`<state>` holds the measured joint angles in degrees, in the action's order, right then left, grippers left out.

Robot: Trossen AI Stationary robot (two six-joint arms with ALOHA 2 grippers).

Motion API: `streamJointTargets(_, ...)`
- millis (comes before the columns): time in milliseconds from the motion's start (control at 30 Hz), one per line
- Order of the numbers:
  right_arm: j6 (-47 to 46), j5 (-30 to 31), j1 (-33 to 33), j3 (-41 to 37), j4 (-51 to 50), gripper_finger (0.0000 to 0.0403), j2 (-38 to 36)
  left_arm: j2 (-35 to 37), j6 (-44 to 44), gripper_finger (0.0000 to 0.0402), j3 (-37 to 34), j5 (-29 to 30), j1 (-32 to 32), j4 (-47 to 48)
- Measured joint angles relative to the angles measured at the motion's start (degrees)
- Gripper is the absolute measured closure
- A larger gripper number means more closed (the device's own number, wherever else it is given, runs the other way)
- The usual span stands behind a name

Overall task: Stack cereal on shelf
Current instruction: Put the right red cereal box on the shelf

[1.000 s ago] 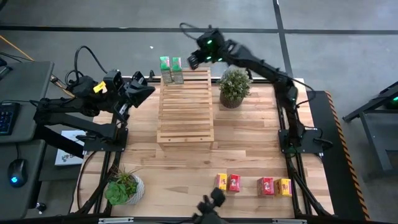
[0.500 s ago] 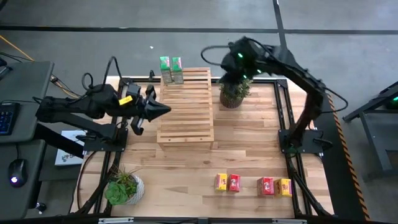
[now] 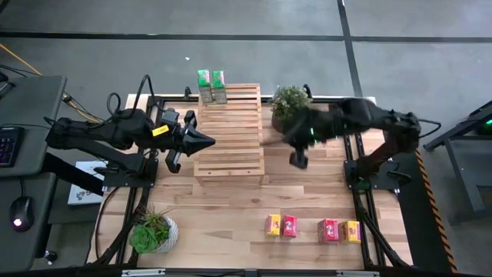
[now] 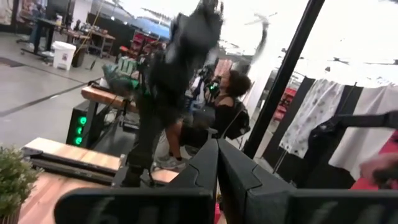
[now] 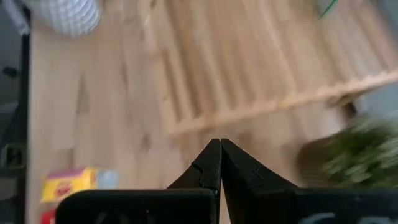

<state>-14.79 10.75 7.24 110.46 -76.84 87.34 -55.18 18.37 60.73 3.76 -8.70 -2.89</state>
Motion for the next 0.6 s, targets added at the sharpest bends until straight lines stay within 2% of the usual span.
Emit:
streamJointTargets(167,-17.8,-0.88,7.49,-27.61,13.95,0.0403,-15.71,0.04,-0.04,0.0401,0.02,0.02,-0.38,-1.59)
streamJointTargets(233,-27.32,-4.28,10.81,-35.33,20.96,0.0403,-21.5,0.04,-0.02,0.0402,0.02,0.73,-0.36,-1.76)
streamJointTargets(367,-46.16,-10.13,17.81,-46.63,35.27,0.0403,-29.54,0.04,-0.05,0.0401,0.02,4.67,-0.33,-1.72)
streamJointTargets(500,-58.64,-10.76,23.01,-55.36,50.83,0.0402,-32.94,0.04,-2.19,0.0402,0.02,6.01,-0.05,-1.71)
streamJointTargets(600,-70.14,-10.5,24.34,-59.45,55.84,0.04,-32.84,0.04,-3.08,0.0402,0.02,5.95,0.21,-1.71)
